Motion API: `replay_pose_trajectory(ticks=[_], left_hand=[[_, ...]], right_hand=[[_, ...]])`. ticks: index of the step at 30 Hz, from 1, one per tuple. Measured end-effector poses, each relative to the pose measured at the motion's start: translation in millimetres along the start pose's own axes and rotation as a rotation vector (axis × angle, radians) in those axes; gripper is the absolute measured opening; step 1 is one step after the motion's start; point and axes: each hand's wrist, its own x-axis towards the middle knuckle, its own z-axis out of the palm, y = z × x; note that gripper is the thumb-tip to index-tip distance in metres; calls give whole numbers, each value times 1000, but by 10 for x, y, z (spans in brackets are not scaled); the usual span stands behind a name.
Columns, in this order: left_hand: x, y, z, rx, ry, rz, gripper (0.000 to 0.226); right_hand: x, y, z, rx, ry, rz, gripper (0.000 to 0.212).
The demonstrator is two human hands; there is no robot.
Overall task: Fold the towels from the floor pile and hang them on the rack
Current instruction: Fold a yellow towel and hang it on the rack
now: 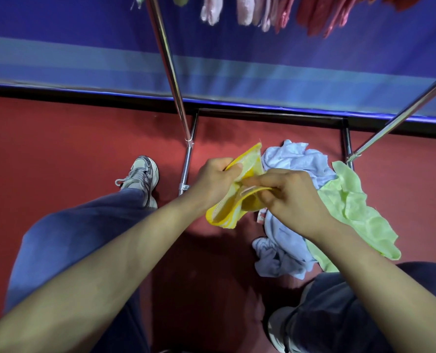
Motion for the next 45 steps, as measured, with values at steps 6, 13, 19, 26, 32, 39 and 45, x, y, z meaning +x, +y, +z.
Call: replay_pose_trajectory(ticks=[6, 13, 19, 26, 32, 39, 45], left_hand=[[45, -33, -85, 83, 107, -4, 50], [21, -17, -59, 107, -139, 85, 61], [-56, -14, 1, 100, -373, 131, 69], [-36, -9, -35, 82, -419, 118, 36], [-2, 10, -46, 85, -309, 137, 33], [-15, -5, -14, 57, -282, 156, 52], [12, 10, -31, 20, -220, 145, 56]], right_hand=[[-5, 94, 29, 28, -111, 85, 18], [-32, 57, 75, 177, -76, 136, 9], [-31, 75, 35, 69, 65, 235, 10], [8, 91, -22, 294, 63, 360, 21], [52, 86, -100, 314, 58, 289, 8], [31, 88, -83, 246, -28, 348, 8], [13, 8, -47, 213, 34, 183, 13]])
